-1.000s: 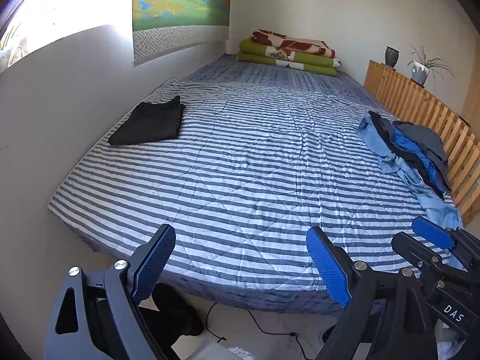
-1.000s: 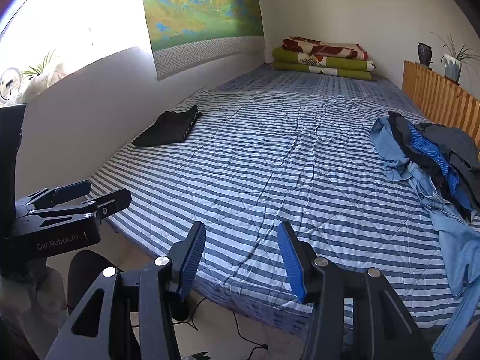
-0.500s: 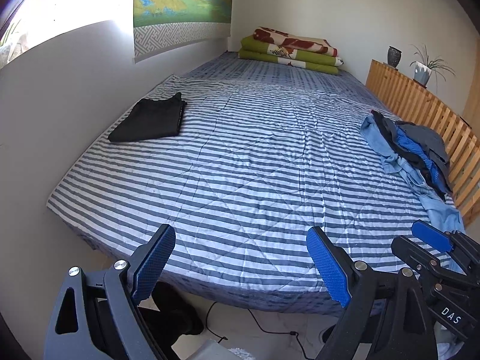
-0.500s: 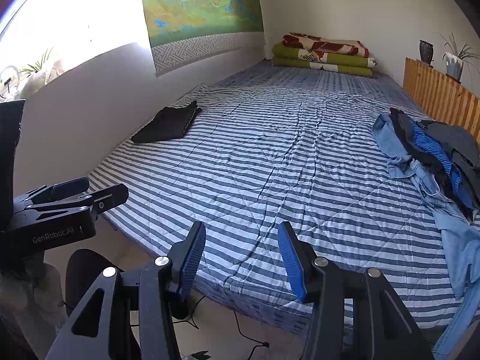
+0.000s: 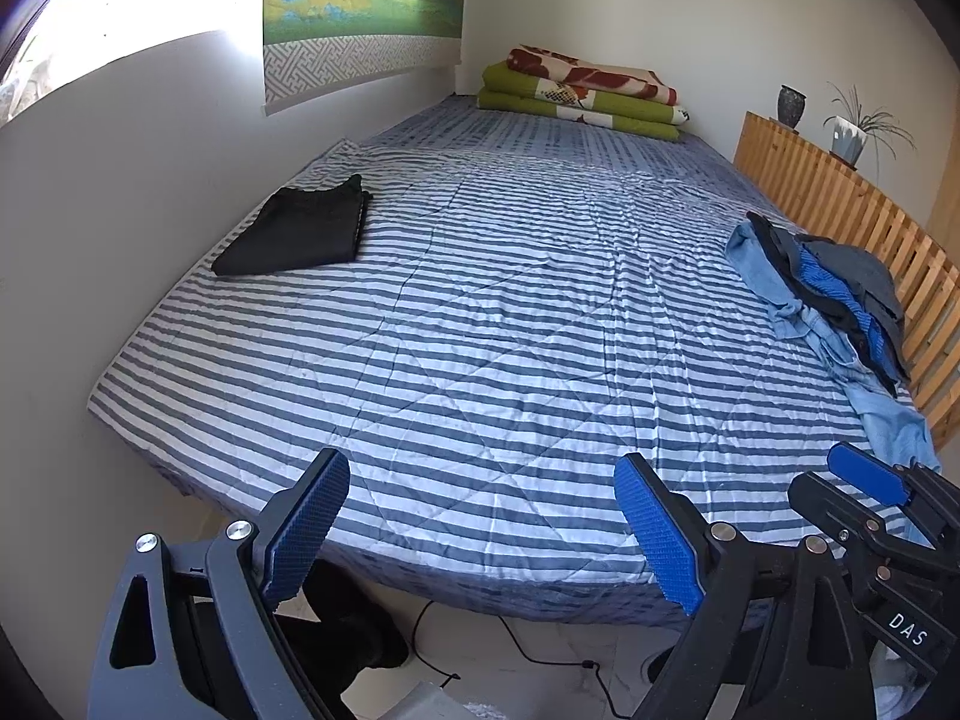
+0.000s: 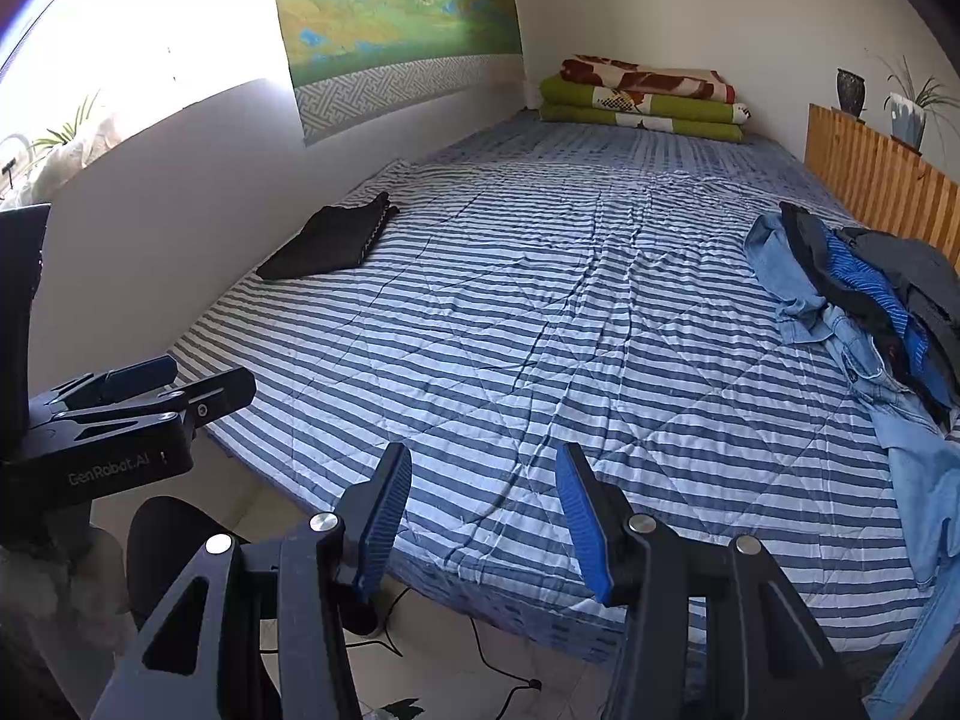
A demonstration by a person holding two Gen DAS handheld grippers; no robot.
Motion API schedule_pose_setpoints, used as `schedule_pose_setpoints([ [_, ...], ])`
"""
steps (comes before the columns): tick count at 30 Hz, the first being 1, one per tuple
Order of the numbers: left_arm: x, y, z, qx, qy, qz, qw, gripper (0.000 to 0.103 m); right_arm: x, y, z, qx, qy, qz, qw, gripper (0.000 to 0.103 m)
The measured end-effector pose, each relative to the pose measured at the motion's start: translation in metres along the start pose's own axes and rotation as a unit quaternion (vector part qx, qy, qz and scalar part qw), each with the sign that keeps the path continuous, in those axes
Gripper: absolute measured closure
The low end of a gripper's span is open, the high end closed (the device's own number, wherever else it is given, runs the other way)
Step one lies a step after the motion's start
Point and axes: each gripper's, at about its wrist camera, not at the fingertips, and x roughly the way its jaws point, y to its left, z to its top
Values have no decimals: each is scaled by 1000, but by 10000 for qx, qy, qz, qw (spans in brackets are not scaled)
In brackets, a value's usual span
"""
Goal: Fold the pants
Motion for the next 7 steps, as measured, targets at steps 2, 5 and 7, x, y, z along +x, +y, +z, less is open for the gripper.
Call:
schedule_pose_setpoints([
  [2, 4, -1, 1, 9, 34, -7, 10000, 11, 4, -3, -1, 38, 37, -7, 10000, 57],
  [5, 12, -3, 4, 24, 81, -61, 9999, 11, 8, -6, -2, 88, 64, -34, 9999, 57],
  [7, 17, -6, 7, 107, 83, -71, 9999, 11, 11, -9, -2, 125, 73, -55, 9999, 57],
])
